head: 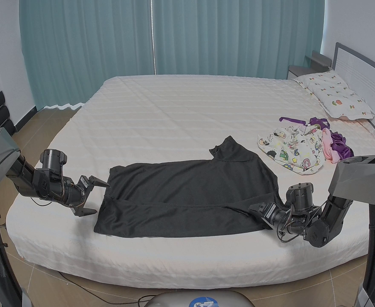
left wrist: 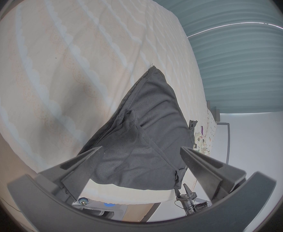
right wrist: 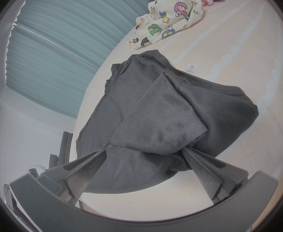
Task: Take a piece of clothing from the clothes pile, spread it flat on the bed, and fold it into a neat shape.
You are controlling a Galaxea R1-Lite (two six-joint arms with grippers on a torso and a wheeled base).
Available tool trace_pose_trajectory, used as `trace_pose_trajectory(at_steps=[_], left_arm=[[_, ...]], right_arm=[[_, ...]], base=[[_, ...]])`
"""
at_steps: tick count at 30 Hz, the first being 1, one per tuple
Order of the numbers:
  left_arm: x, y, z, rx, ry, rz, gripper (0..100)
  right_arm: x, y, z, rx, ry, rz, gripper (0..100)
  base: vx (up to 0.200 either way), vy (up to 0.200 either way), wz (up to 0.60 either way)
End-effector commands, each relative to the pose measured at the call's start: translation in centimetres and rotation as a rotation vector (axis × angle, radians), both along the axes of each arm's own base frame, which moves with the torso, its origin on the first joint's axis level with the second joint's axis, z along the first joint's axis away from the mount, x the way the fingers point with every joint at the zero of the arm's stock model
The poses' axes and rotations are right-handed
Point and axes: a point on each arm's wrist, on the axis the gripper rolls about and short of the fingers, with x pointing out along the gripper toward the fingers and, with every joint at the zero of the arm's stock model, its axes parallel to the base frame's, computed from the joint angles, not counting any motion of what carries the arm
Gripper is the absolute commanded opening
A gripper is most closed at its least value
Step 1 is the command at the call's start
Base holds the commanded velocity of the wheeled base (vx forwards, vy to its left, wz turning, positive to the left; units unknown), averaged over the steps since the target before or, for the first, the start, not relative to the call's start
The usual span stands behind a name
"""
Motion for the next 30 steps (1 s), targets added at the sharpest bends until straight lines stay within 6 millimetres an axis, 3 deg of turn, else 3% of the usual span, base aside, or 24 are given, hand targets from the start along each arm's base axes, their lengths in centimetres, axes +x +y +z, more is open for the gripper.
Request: trace_pose_trajectory(at_steps=[1, 17, 24, 30], left_arm=[[0.0, 0.0, -0.1, -0.001, 0.001, 0.000, 100], [0.0, 0.0, -0.1, 0.000, 0.001, 0.001, 100], [0.1, 0.0, -0.1, -0.001, 0.001, 0.000, 100], [0.1, 0.0, -0.1, -0.001, 0.001, -0.001, 100]], right_arm=[[0.1, 0.2, -0.1, -0.003, -0.004, -0.004, 0], [-0.9, 0.5, 2.1, -0.033, -0.077, -0.054, 0], [-0.9, -0.3, 4.0, 0.001, -0.149, -0.069, 0], [-0.6, -0.6, 4.4, 0.020, -0.187, -0.070, 0]], base=[[0.000, 0.000, 0.00], [0.000, 0.000, 0.00], [0.000, 0.000, 0.00], [0.000, 0.000, 0.00]])
